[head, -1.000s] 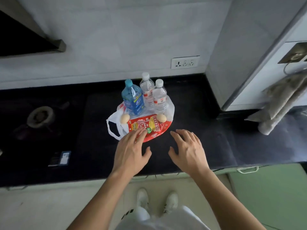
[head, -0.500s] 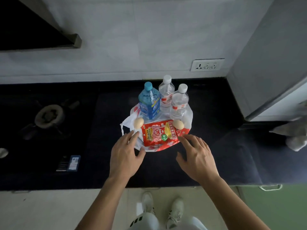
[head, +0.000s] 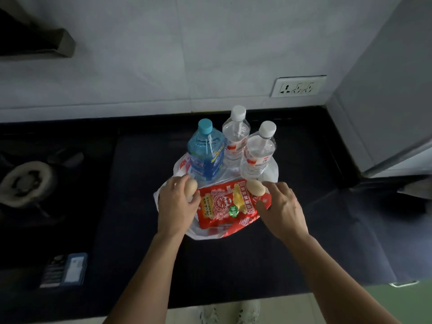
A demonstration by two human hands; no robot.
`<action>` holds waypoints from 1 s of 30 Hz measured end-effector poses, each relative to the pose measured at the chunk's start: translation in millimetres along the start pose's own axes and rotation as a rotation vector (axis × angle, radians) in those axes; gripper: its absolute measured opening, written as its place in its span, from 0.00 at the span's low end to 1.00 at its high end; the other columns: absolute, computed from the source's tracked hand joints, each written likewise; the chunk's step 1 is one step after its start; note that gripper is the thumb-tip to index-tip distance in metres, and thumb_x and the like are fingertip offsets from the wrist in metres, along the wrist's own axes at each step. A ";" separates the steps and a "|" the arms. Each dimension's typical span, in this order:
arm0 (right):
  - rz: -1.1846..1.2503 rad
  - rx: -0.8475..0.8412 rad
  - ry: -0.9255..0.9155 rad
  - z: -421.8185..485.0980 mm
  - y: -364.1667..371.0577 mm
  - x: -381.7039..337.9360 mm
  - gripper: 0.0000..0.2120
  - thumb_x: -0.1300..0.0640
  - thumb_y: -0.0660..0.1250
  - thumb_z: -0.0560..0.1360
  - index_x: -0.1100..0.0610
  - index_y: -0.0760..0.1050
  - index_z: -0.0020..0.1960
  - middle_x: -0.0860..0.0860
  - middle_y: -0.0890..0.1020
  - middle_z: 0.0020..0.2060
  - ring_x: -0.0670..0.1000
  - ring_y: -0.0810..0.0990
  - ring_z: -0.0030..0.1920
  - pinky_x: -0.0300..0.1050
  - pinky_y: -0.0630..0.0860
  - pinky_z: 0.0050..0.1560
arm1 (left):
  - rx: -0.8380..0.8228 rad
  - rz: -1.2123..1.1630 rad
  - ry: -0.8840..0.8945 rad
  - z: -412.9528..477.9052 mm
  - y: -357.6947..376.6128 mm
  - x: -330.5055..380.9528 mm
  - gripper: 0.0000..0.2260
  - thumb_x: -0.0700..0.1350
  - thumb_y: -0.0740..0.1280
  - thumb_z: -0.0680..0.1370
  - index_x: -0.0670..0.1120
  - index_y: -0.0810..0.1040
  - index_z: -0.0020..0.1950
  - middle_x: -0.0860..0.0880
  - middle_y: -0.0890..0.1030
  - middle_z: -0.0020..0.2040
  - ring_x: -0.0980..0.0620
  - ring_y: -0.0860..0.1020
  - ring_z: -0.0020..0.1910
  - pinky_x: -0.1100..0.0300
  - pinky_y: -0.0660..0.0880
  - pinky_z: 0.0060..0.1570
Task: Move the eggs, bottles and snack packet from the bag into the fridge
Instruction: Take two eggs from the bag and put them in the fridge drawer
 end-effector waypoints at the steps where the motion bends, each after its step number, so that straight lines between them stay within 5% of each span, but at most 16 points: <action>1: 0.005 -0.006 0.014 4.1 4.3 2.2 0.23 0.51 0.68 0.76 0.51 0.72 0.71 0.53 0.77 0.60 0.56 0.75 0.58 0.51 0.75 0.49 | 0.001 -0.003 -0.018 3.9 3.2 -4.8 0.22 0.46 0.76 0.73 0.46 0.77 0.65 0.45 0.80 0.56 0.47 0.79 0.54 0.51 0.78 0.55; 9: 0.003 -0.043 0.175 34.2 26.6 17.6 0.26 0.38 0.66 0.77 0.50 0.70 0.70 0.53 0.73 0.57 0.58 0.79 0.54 0.50 0.74 0.43 | -0.063 -0.036 -0.137 26.5 33.4 -33.7 0.22 0.51 0.76 0.72 0.47 0.78 0.63 0.47 0.76 0.56 0.49 0.79 0.51 0.56 0.78 0.47; 21: -0.017 -0.183 0.214 48.0 54.6 11.4 0.26 0.41 0.67 0.77 0.54 0.66 0.67 0.52 0.73 0.56 0.59 0.80 0.55 0.55 0.79 0.50 | -0.123 0.038 -0.113 43.3 46.7 -46.3 0.19 0.53 0.78 0.70 0.44 0.79 0.54 0.48 0.78 0.49 0.54 0.75 0.44 0.58 0.72 0.41; 26: 0.138 -0.180 0.287 41.4 48.6 19.7 0.20 0.39 0.66 0.77 0.51 0.64 0.57 0.50 0.78 0.48 0.56 0.82 0.46 0.59 0.83 0.45 | -0.192 -0.182 -0.245 37.5 43.4 -53.0 0.12 0.53 0.73 0.74 0.47 0.78 0.49 0.50 0.79 0.44 0.52 0.79 0.43 0.54 0.77 0.44; 30: 0.381 -0.100 0.290 28.2 28.9 11.2 0.15 0.47 0.70 0.76 0.52 0.68 0.54 0.50 0.79 0.44 0.49 0.81 0.40 0.49 0.83 0.37 | -0.282 -0.609 -0.405 13.0 44.4 -40.9 0.11 0.49 0.72 0.76 0.42 0.80 0.44 0.51 0.78 0.30 0.53 0.77 0.31 0.57 0.75 0.35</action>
Point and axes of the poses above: each hand's wrist, its own z-axis towards the middle knuckle, its own y-axis out of the palm, x = y × z, the point moved 10 cm from there along z, towards the middle knuckle
